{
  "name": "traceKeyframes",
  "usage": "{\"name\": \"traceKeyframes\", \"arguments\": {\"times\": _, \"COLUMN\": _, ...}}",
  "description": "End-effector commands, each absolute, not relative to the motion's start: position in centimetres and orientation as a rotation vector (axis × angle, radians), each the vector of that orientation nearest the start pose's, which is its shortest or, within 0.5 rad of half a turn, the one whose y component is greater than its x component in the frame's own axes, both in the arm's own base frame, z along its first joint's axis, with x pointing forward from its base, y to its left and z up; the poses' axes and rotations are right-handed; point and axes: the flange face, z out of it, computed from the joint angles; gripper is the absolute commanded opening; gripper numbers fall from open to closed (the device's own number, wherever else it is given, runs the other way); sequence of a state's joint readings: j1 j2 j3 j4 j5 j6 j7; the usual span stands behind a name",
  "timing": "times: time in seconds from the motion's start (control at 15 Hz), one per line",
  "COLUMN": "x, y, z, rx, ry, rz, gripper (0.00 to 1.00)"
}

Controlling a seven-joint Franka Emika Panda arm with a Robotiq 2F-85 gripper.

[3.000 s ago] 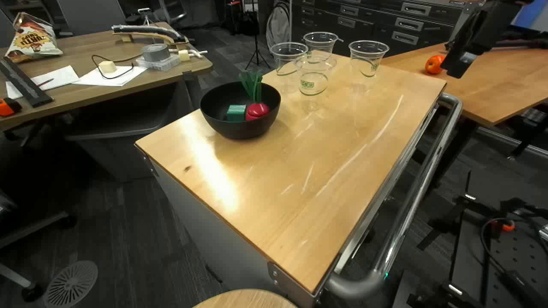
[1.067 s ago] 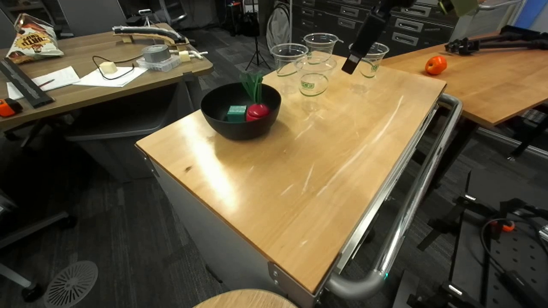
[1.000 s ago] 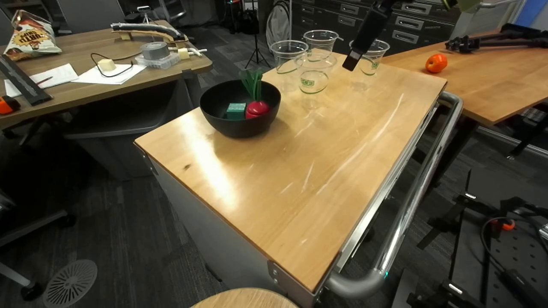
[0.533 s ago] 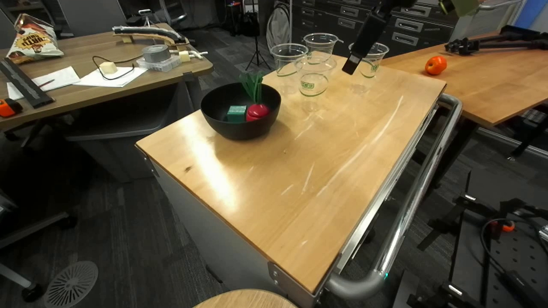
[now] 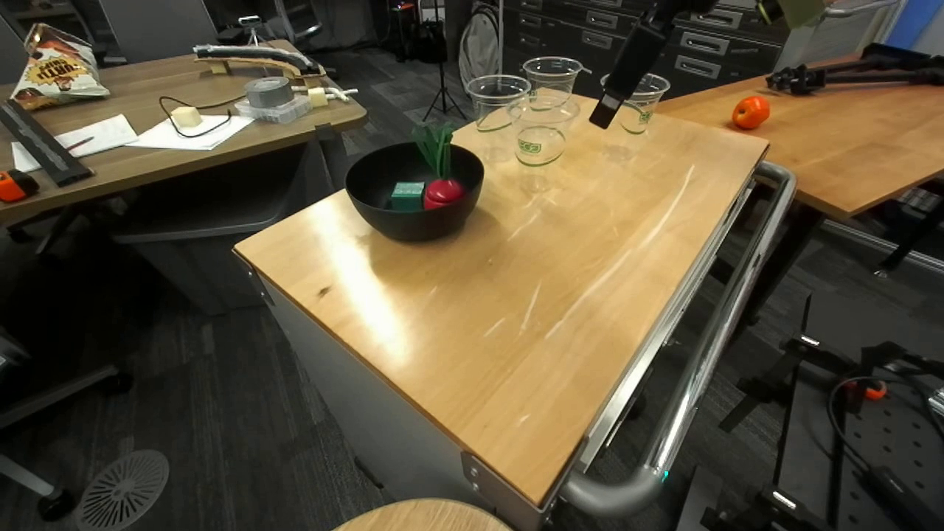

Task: Stack the cups then put the radish toy and the green block on the table

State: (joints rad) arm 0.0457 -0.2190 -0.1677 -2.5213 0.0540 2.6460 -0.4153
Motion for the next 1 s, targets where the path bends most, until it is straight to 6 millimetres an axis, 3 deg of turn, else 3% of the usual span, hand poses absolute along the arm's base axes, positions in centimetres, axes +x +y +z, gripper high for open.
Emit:
{"name": "traceKeyframes", "arguments": {"times": 0.0, "x": 46.8, "y": -5.9, "z": 39.2, "rx": -3.094, "ry": -0.384, "rz": -0.544, "gripper": 1.0}}
{"name": "traceKeyframes", "arguments": {"times": 0.33, "x": 47.0, "y": -7.2, "z": 39.6, "rx": -3.154, "ry": -0.348, "rz": -0.356, "gripper": 1.0}}
{"name": "traceKeyframes", "arguments": {"times": 0.6, "x": 47.9, "y": -7.4, "z": 43.2, "rx": -3.176, "ry": -0.338, "rz": -0.265, "gripper": 1.0}}
{"name": "traceKeyframes", "arguments": {"times": 0.93, "x": 52.1, "y": -5.5, "z": 46.4, "rx": -3.163, "ry": -0.2, "rz": -0.421, "gripper": 1.0}}
